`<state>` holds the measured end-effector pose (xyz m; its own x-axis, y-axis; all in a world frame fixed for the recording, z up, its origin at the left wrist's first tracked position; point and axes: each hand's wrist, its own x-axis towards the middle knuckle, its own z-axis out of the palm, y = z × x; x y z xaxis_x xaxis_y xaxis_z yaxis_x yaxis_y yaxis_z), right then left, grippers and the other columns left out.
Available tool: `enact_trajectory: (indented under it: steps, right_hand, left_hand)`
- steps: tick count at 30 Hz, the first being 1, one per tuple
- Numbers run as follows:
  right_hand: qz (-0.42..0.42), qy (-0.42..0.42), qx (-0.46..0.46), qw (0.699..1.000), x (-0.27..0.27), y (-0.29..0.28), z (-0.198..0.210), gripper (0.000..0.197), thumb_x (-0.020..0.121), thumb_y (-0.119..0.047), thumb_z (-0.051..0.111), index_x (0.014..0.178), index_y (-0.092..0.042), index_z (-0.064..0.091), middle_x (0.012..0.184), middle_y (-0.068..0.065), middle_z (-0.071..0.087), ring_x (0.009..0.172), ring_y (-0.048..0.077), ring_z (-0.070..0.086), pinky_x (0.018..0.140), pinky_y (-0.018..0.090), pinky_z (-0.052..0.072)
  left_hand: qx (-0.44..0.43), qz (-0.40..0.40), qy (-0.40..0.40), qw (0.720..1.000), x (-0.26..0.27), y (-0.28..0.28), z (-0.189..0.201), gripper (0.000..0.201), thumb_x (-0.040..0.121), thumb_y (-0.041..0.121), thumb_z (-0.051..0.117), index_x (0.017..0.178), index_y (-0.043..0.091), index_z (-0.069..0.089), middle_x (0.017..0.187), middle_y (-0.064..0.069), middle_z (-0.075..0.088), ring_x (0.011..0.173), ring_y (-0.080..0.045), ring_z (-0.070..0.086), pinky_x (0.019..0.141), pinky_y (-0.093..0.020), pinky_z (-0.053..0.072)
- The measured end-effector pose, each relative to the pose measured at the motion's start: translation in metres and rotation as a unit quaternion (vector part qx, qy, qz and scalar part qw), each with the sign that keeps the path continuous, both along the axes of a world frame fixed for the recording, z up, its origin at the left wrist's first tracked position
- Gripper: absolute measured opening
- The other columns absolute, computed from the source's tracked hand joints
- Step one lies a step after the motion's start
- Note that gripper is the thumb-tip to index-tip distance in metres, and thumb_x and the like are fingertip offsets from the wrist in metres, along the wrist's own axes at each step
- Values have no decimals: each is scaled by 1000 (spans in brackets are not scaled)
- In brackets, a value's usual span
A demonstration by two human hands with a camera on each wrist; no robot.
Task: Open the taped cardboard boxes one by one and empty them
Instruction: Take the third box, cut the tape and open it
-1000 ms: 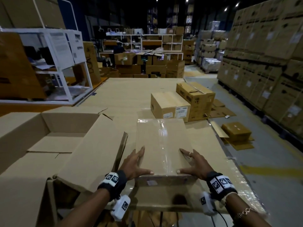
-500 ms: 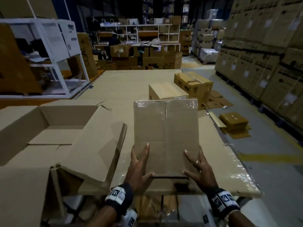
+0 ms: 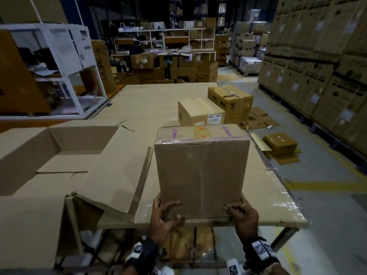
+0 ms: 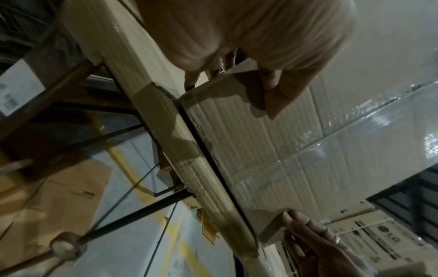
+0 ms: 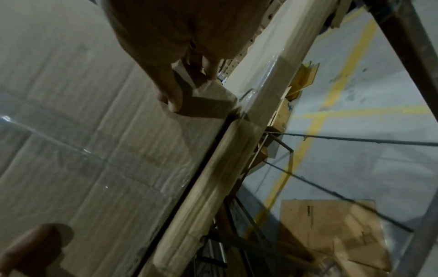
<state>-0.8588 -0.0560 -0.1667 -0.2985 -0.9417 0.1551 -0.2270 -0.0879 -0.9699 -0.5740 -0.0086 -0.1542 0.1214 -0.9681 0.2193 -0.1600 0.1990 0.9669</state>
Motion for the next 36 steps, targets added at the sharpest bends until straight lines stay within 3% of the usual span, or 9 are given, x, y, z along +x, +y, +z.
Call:
enact_trajectory:
  steps: [3,6,11,14,17,21,24,30,36]
  right_hand:
    - [1,89,21,996,-3,-7,-7,31,70,-7,85,58,-33,73,70,-14,72,69,8,66,64,25,47]
    - [15,119,18,993,-5,-13,-6,27,72,-7,84,65,-30,74,81,-9,73,79,13,68,69,22,51]
    - [25,75,25,997,-5,-8,24,18,72,-11,84,71,-26,74,99,-1,75,91,25,69,81,39,56]
    - [1,139,-75,987,-4,5,74,23,73,-4,84,82,-22,73,121,-7,66,112,8,60,95,17,45]
    - [2,141,-178,974,-3,10,132,37,79,-6,81,109,-22,67,131,-5,61,120,7,57,100,14,43]
    - [15,89,-225,970,-2,-12,204,44,87,-21,76,125,-25,55,128,-5,60,117,7,59,91,22,52]
    - [22,151,-196,969,-1,-42,243,45,88,-37,74,128,-31,55,128,-2,58,112,9,60,81,21,56]
    - [91,293,6,952,-6,-81,261,63,82,-69,61,138,-40,54,138,1,57,121,21,54,94,37,48]
    - [134,291,-42,946,-14,-70,260,58,76,-66,70,127,-40,64,135,-7,61,119,10,54,90,36,53]
  left_hand:
    - [39,-15,-27,999,-2,-9,4,42,65,38,86,105,27,77,151,10,32,137,-15,45,113,-43,44]
    - [54,-40,-62,996,4,-23,13,36,68,27,89,101,32,77,149,11,33,138,-16,43,113,-38,44]
    - [59,-13,-99,993,14,-36,39,33,75,9,85,93,35,76,139,15,42,132,-16,48,103,-23,46]
    - [0,71,-116,991,26,-31,68,36,80,8,82,92,38,67,134,10,52,123,-12,56,97,-34,54]
    - [-73,124,-60,988,36,-31,121,31,88,4,73,102,28,60,125,3,64,106,-8,67,79,-21,59]
    - [-93,140,-31,985,43,-58,199,30,95,47,63,116,27,55,112,0,69,91,-12,72,68,-32,61]
    - [-46,116,-170,978,44,-86,229,55,86,80,45,123,40,52,116,0,71,98,-20,71,82,-46,60]
    - [-9,54,-390,919,22,-99,243,73,90,80,30,146,36,46,137,-6,63,119,-27,62,98,-38,50]
    - [-80,72,-369,923,24,-84,234,63,93,58,57,147,26,50,133,-2,66,102,-8,62,75,-9,43]
